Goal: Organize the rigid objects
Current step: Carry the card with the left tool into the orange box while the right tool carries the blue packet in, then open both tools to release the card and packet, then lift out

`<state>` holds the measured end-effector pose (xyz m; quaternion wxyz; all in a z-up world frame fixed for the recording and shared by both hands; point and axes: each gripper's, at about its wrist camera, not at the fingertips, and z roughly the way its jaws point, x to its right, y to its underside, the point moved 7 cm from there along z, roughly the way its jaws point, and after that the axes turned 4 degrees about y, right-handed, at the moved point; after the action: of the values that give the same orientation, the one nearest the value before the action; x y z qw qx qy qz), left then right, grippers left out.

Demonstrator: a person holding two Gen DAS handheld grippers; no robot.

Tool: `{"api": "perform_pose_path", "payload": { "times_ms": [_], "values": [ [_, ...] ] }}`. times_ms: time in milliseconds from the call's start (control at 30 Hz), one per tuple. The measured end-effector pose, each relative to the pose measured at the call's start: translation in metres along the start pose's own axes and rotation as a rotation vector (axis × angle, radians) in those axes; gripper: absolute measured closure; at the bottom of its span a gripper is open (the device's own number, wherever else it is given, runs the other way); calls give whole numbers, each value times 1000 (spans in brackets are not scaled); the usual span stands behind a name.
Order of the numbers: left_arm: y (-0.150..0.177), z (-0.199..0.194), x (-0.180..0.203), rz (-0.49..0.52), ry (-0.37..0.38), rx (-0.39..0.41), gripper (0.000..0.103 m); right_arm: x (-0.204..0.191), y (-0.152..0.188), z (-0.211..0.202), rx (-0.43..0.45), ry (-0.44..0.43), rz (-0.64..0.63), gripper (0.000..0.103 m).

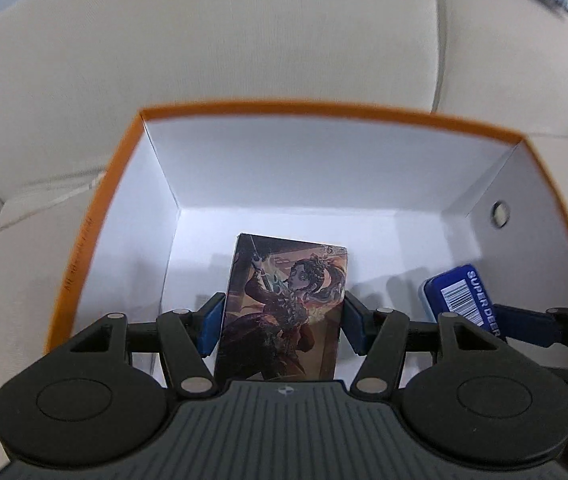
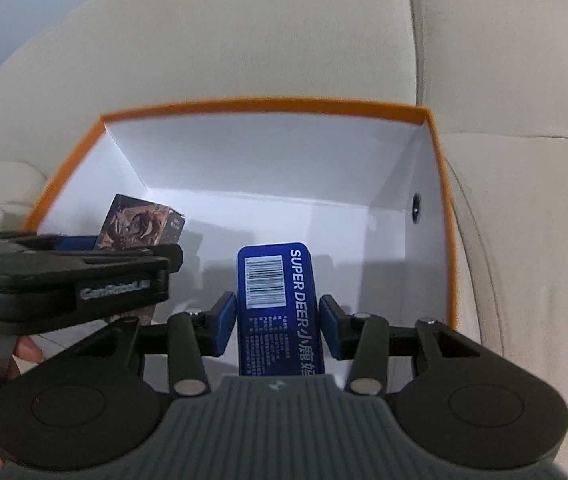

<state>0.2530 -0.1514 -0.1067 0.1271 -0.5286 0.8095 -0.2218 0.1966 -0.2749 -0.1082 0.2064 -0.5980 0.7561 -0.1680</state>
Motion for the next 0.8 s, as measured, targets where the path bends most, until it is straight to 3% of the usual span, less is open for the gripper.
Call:
{"api": "perform_pose_path", "payload": {
  "times_ms": [267,433,800],
  "values": [
    [9,24,1,-8,-25,-168,34,-16,13,25,-109,75,-94,57],
    [11,33,3,-4,-42,-220,34,-15,19,36,-154,79,-109,64],
    [14,41,3,22,-79,-279,34,-24,20,40,-146,96,-116,62]
  ]
}}
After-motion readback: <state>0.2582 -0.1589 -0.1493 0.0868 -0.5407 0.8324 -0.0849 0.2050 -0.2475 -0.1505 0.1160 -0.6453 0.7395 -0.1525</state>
